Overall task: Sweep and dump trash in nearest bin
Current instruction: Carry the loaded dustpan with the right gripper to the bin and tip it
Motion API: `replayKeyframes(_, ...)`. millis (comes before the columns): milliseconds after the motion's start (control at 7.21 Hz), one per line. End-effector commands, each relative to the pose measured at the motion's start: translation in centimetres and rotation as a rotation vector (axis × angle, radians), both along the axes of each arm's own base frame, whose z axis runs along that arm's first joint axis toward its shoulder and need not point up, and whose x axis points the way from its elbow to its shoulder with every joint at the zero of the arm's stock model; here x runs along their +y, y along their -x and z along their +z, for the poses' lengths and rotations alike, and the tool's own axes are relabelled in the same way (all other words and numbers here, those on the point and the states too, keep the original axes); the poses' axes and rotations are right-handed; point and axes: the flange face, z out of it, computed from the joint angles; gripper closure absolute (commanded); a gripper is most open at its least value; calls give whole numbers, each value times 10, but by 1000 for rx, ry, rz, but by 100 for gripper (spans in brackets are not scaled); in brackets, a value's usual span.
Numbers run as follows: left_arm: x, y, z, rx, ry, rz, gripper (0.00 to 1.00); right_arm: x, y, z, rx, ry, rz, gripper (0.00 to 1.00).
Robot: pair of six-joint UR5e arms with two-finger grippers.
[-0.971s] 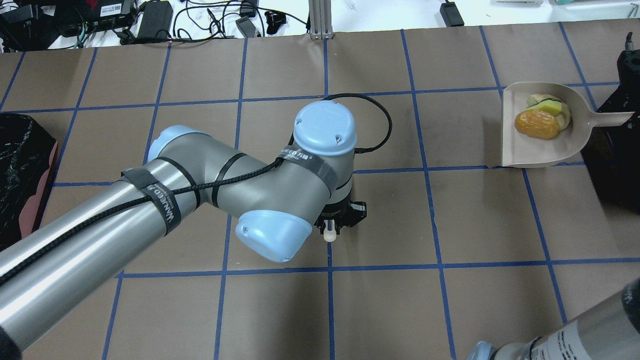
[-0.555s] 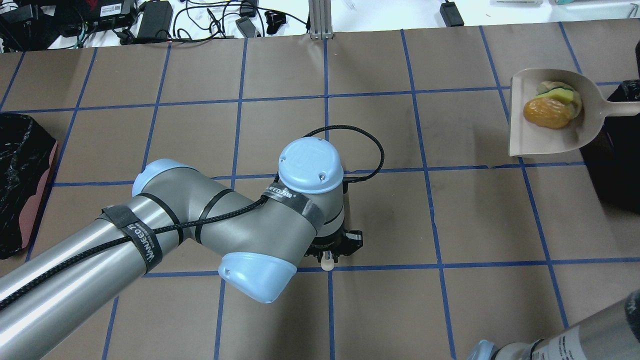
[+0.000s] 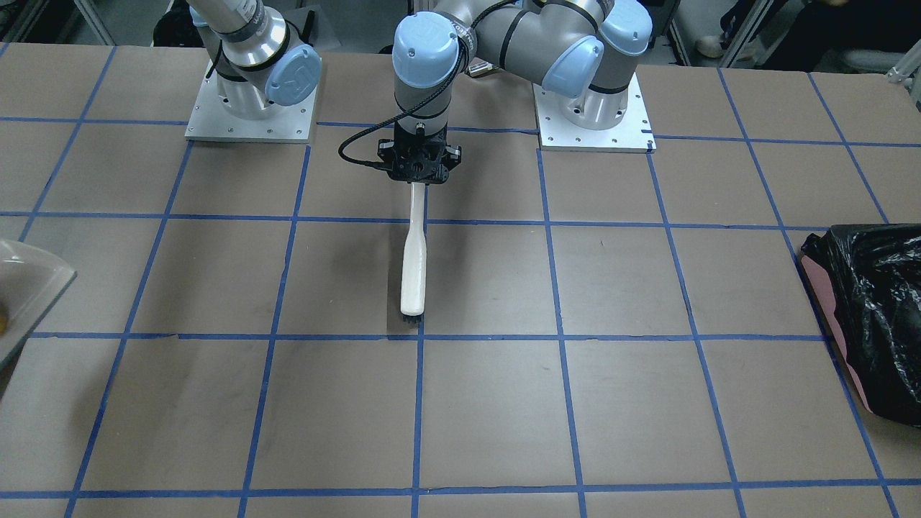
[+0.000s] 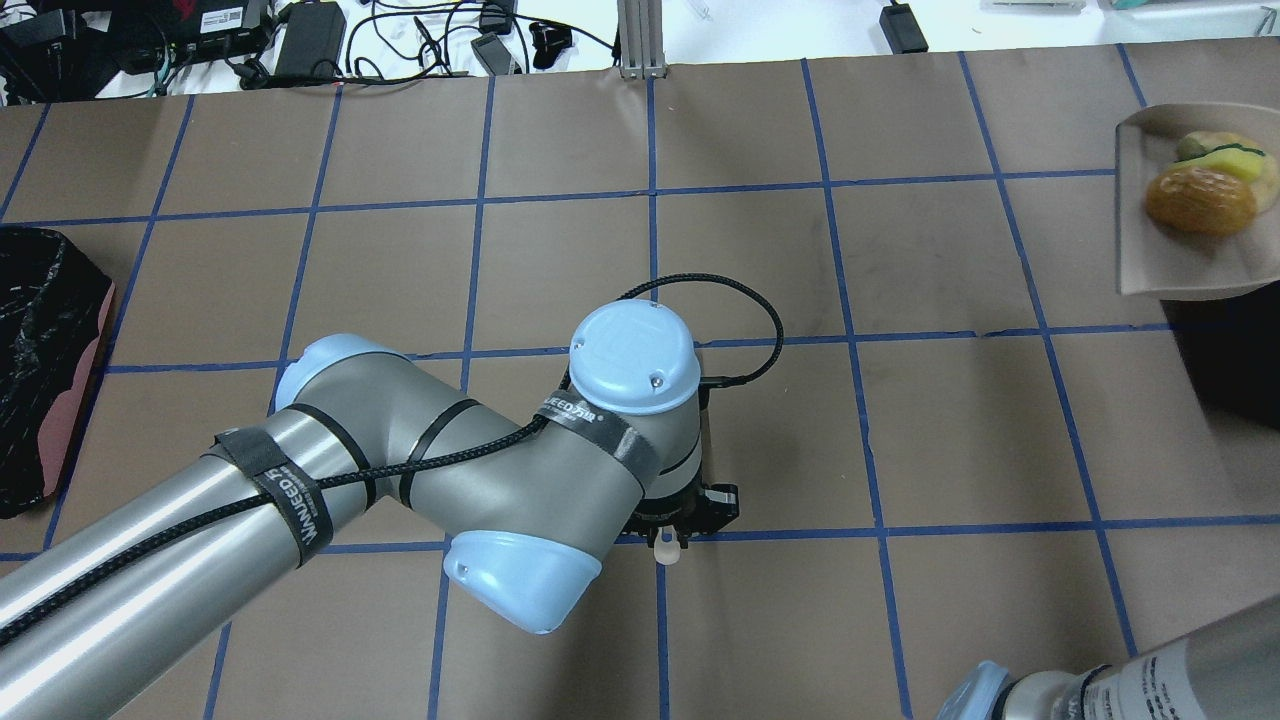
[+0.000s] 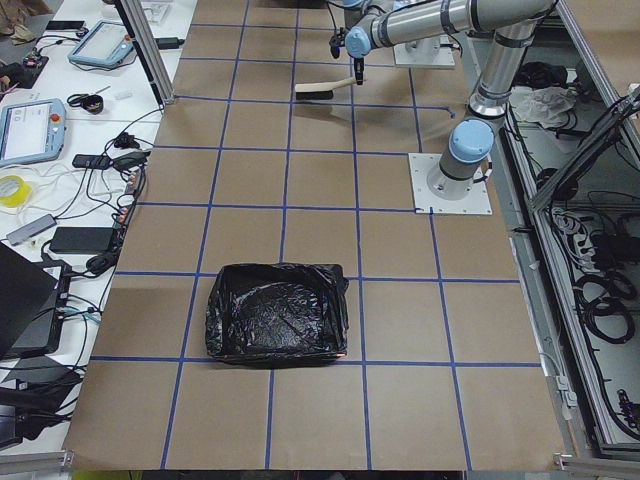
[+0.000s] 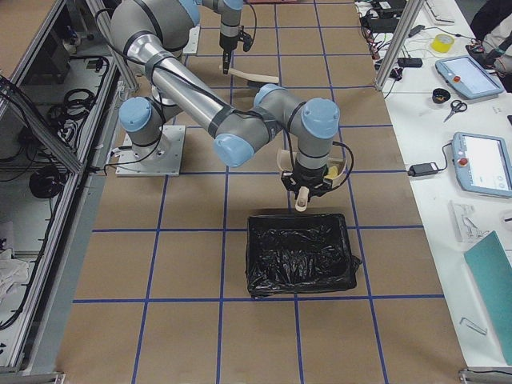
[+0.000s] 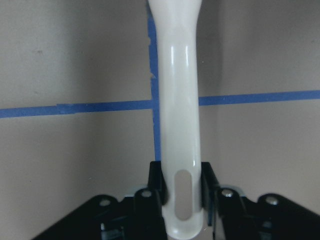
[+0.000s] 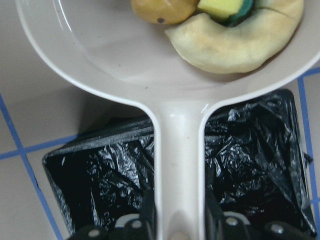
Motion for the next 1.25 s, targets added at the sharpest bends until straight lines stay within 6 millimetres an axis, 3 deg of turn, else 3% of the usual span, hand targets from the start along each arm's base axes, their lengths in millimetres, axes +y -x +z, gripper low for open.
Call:
replayKeyframes(0,4,-3,-5,-12,-6,-11,100,31,81,24,57,9,32,100)
replayKeyframes(139,4,-3,-7,-13,-11,-13,100,37,119,29,95,-2,18,100)
replayKeyframes(277,3,-2,-15,-23,-24,-14,67,44,150,32,117,-1,16,100)
replayKeyframes(416,4,-2,-17,-26,-28,-13,67,49,169,36,131,3,21,100)
replayKeyframes(832,11,-6,-15,-23,-27,-20,64,75,196,45,169,-22,50,100)
replayKeyframes(1110,9,-6,-13,-21,-24,-14,47,81,192,61,240,-71,37,100)
